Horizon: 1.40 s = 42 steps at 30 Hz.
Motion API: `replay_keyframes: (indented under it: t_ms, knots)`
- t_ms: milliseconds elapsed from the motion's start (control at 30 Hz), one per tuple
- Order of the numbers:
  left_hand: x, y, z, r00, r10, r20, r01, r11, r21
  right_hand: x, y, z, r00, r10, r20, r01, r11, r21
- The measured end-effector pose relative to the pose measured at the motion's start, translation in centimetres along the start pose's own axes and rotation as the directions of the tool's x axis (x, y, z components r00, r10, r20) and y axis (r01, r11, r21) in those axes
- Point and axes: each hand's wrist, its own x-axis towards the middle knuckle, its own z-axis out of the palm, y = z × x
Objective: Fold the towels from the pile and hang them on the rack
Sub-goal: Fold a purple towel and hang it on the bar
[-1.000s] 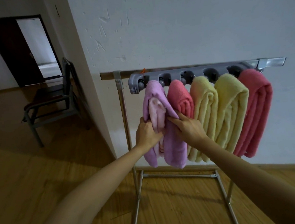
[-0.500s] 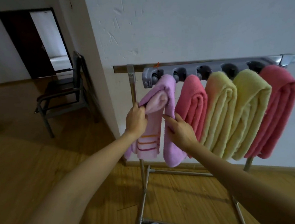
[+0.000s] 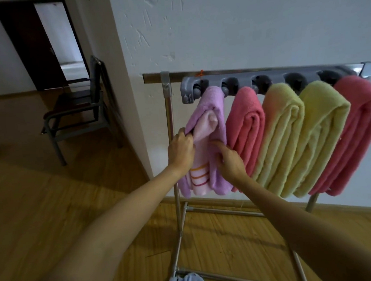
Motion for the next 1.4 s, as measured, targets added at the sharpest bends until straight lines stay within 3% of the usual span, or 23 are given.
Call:
replay_keyframes:
  t_ms: [200,433,567,667,733,833,1000,1167,1267,1333,1400]
  knots:
    - [-0.3,-1.9,-0.9,0.989,0.072,-0.133,-0.074,0.997,-0.008,1.0,-3.3,1.8,0.999,0.024,-0.025,-0.011,0.908,0.419]
    - [-3.4,-5.4,0.1,0.977,0.143,-0.162,-0.175,0.962,-0.211,2.6,-3.8,2.0,0.999,0.045,0.015,-0.045,0.794,0.606]
    - [-5.7,-6.4,2.5,0.997,-0.056,0.051,0.072,0.906,-0.417,2.8,-3.1,1.5,0.998,0.024,0.057,-0.051,0.827,0.560]
    - [-6.3,-5.5,4.4,0.969,-0.075,0.237,0.166,0.904,-0.393,3.0,-2.9,1.3,0.995,0.050,0.081,-0.086,0.839,0.538]
    - [-6.6,-4.7,5.7,0.958,-0.088,0.272,0.202,0.881,-0.428,3.0,-3.0,1.1,0.993,0.066,0.094,-0.108,0.823,0.558]
    - [-6.9,-3.4,7.2,0.954,-0.216,0.207,0.292,0.819,-0.494,2.9,-2.9,1.0,0.992,0.071,0.099,-0.117,0.801,0.587]
    - [-6.4,-3.5,8.1,0.934,-0.355,0.035,0.349,0.888,-0.301,3.0,-2.6,1.0,0.989,0.047,0.138,-0.123,0.779,0.615]
    - [-5.9,-6.1,8.0,0.943,-0.326,-0.065,0.328,0.944,0.022,3.3,-3.2,1.3,0.985,-0.013,0.173,-0.083,0.840,0.537]
    - [-6.9,-5.5,8.7,0.960,-0.274,-0.054,0.279,0.945,0.170,3.2,-3.3,1.5,0.983,-0.009,0.182,-0.075,0.891,0.448]
    - [-8.0,-4.4,10.0,0.979,-0.206,-0.013,0.205,0.965,0.165,2.7,-2.9,1.3,0.986,-0.003,0.168,-0.074,0.890,0.451]
    - [-8.8,-3.2,11.3,0.984,-0.160,0.080,0.162,0.987,-0.019,2.3,-2.2,0.8,0.990,0.013,0.142,-0.074,0.900,0.430]
